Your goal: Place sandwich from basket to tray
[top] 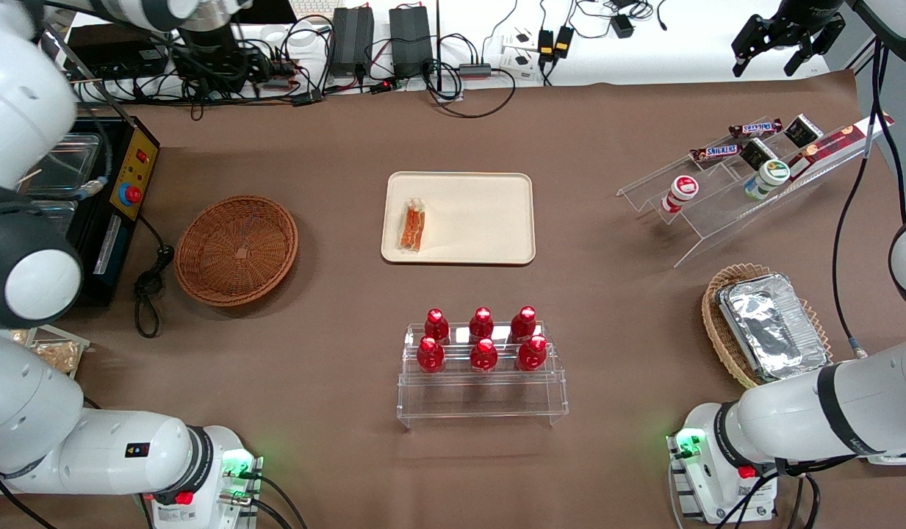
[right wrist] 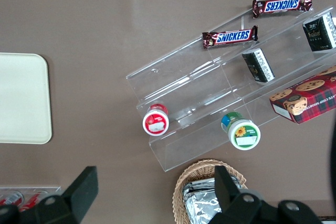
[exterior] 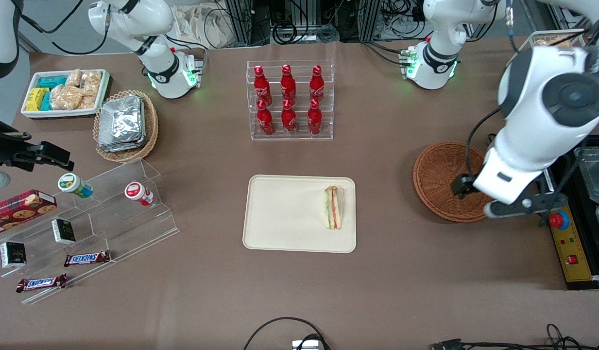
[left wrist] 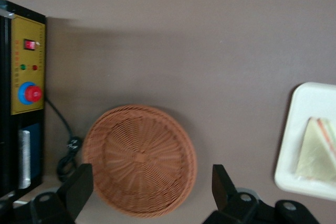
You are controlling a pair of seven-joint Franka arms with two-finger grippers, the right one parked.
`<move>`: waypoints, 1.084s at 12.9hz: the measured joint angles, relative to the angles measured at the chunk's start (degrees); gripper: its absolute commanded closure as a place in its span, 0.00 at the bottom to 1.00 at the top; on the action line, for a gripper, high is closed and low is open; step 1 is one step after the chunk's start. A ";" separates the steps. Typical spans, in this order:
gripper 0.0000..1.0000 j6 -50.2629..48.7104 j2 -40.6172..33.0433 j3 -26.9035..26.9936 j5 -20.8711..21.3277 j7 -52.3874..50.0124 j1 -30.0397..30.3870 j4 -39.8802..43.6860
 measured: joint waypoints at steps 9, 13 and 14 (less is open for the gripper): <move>0.00 -10.00 -12.85 7.77 -9.42 13.27 0.26 -3.61; 0.00 -10.76 -14.05 7.63 -9.57 13.27 0.24 -3.72; 0.00 -10.79 -14.03 7.62 -9.66 13.27 0.24 -3.80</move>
